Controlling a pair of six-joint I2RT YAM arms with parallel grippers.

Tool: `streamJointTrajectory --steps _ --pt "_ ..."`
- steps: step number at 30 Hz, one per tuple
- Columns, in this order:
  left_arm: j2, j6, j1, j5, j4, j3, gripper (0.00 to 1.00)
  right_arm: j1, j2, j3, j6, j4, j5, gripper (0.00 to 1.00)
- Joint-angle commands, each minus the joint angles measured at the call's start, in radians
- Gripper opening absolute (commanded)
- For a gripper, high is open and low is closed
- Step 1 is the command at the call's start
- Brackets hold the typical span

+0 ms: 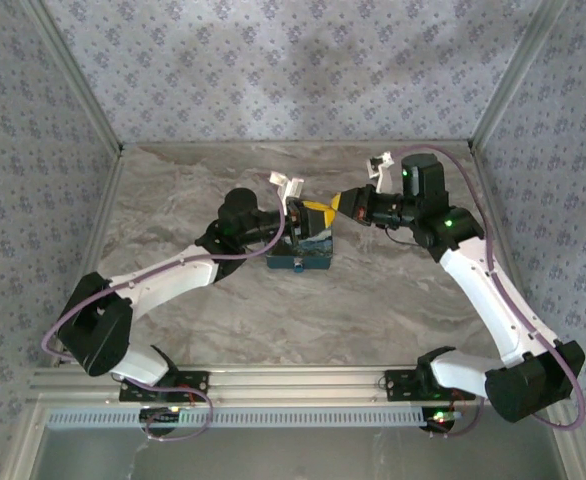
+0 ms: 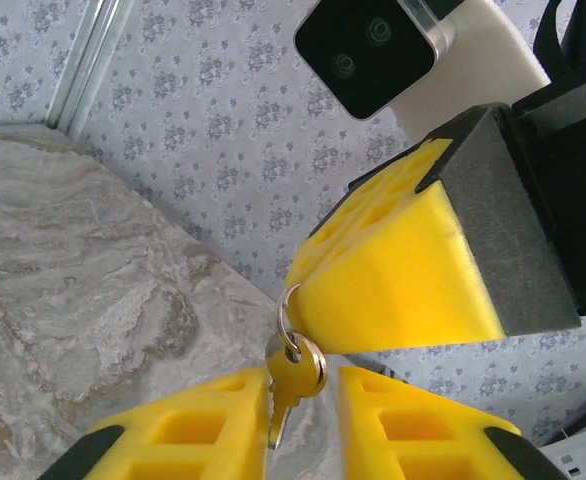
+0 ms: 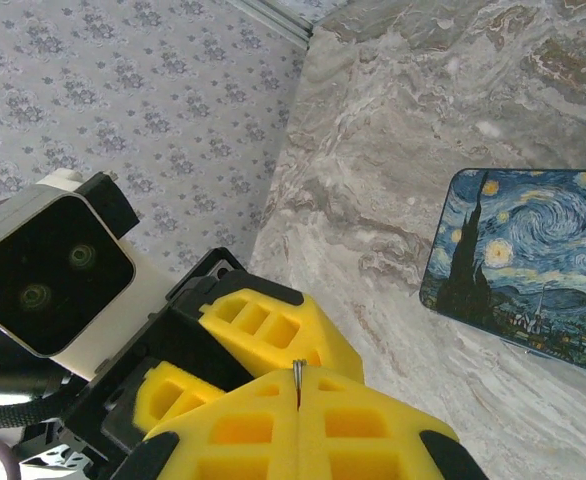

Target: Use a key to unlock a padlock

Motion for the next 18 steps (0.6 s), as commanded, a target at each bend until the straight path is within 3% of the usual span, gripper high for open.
streamJointTrajectory --steps 1,8,13,18 --pt "-0.028 0.026 0.002 0.001 -0.024 0.029 0.12 -0.008 -0.024 -0.009 -0.010 0.001 -0.030 0.02" --pt "-0.040 0.037 0.002 -0.001 -0.041 0.026 0.00 -0.010 -0.030 -0.016 -0.011 0.001 -0.041 0.03" --pt "-0.044 0.049 0.002 0.003 -0.070 0.036 0.00 -0.018 -0.041 -0.019 -0.033 -0.022 -0.044 0.07" --pt "-0.059 0.100 0.003 0.018 -0.225 0.075 0.00 -0.050 -0.053 -0.057 -0.121 -0.070 -0.087 0.16"
